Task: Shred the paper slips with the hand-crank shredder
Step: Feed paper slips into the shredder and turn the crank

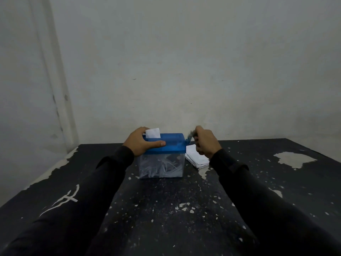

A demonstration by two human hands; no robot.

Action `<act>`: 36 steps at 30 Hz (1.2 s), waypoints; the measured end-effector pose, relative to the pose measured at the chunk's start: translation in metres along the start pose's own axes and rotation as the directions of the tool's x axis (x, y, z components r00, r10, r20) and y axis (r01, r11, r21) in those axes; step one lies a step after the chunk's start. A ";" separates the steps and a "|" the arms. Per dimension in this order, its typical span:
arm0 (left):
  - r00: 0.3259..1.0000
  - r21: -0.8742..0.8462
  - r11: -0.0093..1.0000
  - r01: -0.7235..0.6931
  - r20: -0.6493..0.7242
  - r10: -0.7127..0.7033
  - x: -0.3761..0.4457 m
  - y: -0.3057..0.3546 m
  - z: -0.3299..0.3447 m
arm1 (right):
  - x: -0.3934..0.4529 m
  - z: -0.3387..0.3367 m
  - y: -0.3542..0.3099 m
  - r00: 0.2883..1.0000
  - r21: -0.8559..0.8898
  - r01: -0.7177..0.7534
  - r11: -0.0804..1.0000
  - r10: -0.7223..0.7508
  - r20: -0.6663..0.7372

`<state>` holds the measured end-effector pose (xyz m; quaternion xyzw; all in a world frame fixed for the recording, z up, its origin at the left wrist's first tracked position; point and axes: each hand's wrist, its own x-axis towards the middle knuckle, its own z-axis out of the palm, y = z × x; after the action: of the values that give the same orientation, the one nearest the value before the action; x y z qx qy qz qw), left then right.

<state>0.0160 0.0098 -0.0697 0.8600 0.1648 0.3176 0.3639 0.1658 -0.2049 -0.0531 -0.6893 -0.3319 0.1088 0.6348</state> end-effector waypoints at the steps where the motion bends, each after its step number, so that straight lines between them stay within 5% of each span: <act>1: 1.000 0.002 1.000 0.004 -0.001 -0.004 0.000 -0.001 0.000 | 0.004 -0.001 -0.004 1.000 0.039 -0.008 0.999 0.007 0.018; 12: 1.000 0.013 1.000 0.009 -0.011 -0.008 -0.001 0.001 0.002 | 0.056 0.016 0.028 0.982 -0.195 0.006 0.981 -0.042 -0.185; 16: 1.000 -0.017 1.000 0.011 -0.009 -0.012 -0.003 0.002 0.002 | 0.045 0.014 0.053 0.995 -0.450 -0.076 0.890 0.041 -0.089; 19: 1.000 -0.034 0.999 0.011 -0.009 -0.011 -0.004 0.005 0.001 | 0.029 0.009 0.069 0.995 -0.479 -0.092 0.873 0.094 -0.020; 22: 1.000 -0.032 0.999 0.010 -0.008 -0.010 -0.003 0.005 0.001 | 0.014 0.006 0.072 0.998 -0.449 -0.065 0.891 0.064 -0.017; 29: 1.000 -0.021 1.000 -0.002 -0.011 0.002 -0.002 0.005 0.001 | 0.003 0.005 0.037 0.997 -0.050 0.042 0.998 -0.045 -0.069; 32: 1.000 -0.013 1.000 -0.013 0.009 0.013 -0.001 0.003 0.000 | 0.014 0.003 0.023 0.986 -0.075 0.165 0.983 -0.165 0.017; 36: 1.000 -0.006 1.000 -0.006 0.008 0.006 0.000 0.002 0.000 | 0.040 0.003 0.021 0.986 -0.058 0.135 0.989 -0.140 -0.088</act>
<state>0.0165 0.0081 -0.0683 0.8606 0.1598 0.3158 0.3663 0.2007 -0.1778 -0.0625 -0.6852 -0.3518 0.0244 0.6373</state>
